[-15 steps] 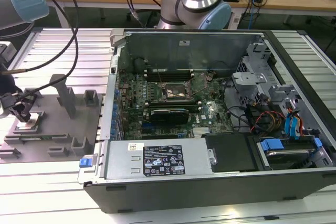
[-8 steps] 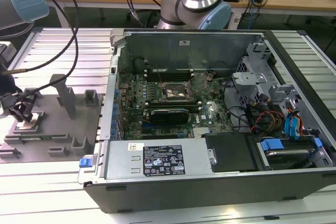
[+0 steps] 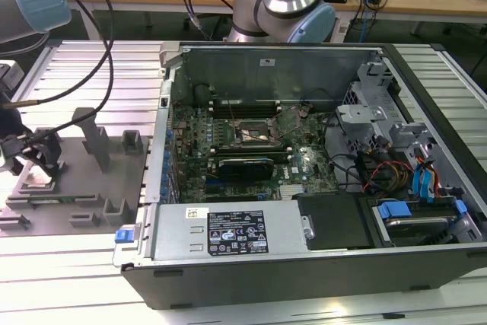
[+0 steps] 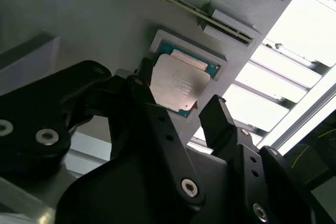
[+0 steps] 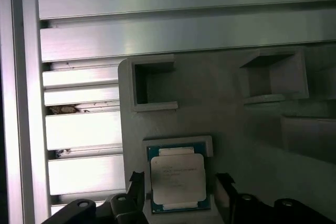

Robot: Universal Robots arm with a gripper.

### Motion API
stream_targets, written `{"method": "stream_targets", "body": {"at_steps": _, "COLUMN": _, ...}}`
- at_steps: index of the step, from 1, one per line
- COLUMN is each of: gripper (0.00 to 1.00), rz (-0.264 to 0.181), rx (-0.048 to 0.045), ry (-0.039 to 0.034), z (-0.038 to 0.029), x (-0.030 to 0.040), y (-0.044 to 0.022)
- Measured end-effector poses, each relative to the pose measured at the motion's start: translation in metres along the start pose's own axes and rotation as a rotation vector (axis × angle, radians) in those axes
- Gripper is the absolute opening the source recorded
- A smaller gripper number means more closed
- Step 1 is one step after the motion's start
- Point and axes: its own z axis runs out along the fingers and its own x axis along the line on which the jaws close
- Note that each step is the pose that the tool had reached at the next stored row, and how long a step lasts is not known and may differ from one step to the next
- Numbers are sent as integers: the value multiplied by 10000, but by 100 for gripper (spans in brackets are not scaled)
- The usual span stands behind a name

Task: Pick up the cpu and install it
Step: 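Pick up the cpu and move it towards the insertion slot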

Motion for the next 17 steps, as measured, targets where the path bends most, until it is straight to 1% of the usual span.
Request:
{"method": "stream_targets", "body": {"at_steps": 1, "gripper": 66, "rz": 0, "rx": 0, "ry": 0, "z": 0, "x": 0, "y": 0}}
{"method": "stream_targets", "body": {"at_steps": 4, "gripper": 66, "rz": -44, "rx": -2, "ry": 0, "z": 21, "x": 0, "y": -1}}
{"method": "stream_targets", "body": {"at_steps": 6, "gripper": 66, "rz": -99, "rx": -4, "ry": 4, "z": 56, "x": 1, "y": -3}}
{"method": "stream_targets", "body": {"at_steps": 7, "gripper": 66, "rz": -207, "rx": -5, "ry": 9, "z": 102, "x": 2, "y": -5}}
{"method": "stream_targets", "body": {"at_steps": 10, "gripper": 66, "rz": -311, "rx": -7, "ry": 13, "z": 127, "x": 3, "y": -5}}
{"method": "stream_targets", "body": {"at_steps": 13, "gripper": 66, "rz": -340, "rx": -7, "ry": 16, "z": 138, "x": 1, "y": -3}}
{"method": "stream_targets", "body": {"at_steps": 17, "gripper": 66, "rz": -394, "rx": -9, "ry": 18, "z": 156, "x": -3, "y": 17}}
